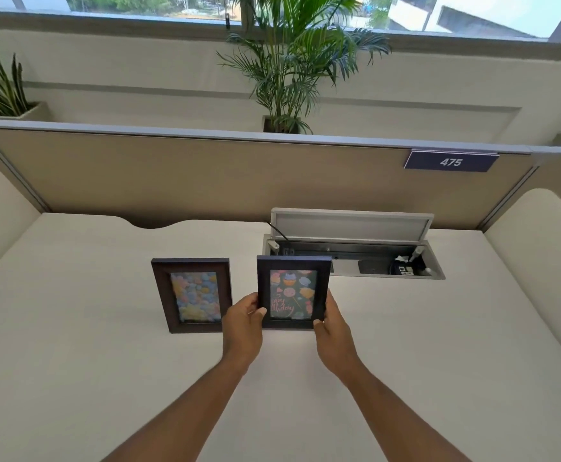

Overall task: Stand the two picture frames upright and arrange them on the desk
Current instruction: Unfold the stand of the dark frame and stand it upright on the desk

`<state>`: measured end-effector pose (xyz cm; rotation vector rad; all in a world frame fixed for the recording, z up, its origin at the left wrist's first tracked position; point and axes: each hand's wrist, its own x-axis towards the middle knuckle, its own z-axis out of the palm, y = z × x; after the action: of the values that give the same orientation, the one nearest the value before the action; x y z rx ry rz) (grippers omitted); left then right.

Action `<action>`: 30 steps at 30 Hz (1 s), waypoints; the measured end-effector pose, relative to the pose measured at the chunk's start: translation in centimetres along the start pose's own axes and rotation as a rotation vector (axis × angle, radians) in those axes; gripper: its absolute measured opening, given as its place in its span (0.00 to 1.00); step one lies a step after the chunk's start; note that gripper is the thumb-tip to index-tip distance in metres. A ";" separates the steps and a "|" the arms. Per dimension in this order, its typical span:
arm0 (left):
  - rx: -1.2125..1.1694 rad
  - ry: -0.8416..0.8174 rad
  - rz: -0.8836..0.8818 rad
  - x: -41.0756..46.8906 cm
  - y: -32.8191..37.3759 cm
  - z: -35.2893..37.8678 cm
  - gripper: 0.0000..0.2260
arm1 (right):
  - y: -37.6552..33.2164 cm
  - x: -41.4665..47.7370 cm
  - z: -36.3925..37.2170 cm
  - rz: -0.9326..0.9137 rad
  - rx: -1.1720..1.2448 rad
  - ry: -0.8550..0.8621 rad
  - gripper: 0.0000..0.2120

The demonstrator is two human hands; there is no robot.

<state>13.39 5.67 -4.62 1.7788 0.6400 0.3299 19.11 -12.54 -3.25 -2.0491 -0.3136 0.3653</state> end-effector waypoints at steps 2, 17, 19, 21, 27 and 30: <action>0.001 -0.013 -0.013 0.1 -0.2 0.0 0.15 | 0.3 0.1 0.0 0.018 -0.004 -0.008 0.32; -0.057 0.009 -0.144 -1.5 -1.3 -0.8 0.21 | 0.8 -0.9 -0.6 0.273 0.075 -0.047 0.39; -0.067 0.007 -0.171 -2.4 -1.5 -1.2 0.23 | 1.2 -1.5 -0.6 0.297 0.068 -0.026 0.39; -0.051 0.011 -0.176 -3.4 -1.7 -1.7 0.24 | 1.5 -2.5 -0.4 0.309 0.056 0.008 0.37; -0.026 0.000 -0.189 -6.9 -2.2 -3.9 0.24 | 1.3 -6.6 1.8 0.263 0.004 0.125 0.33; -0.023 0.029 -0.209 -8.1 -2.6 -5.4 0.23 | 0.7 -8.5 3.3 0.237 -0.008 0.167 0.31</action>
<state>3.33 5.81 -4.69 1.6706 0.8323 0.2193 10.08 -13.33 -4.34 -2.1141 0.0307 0.3338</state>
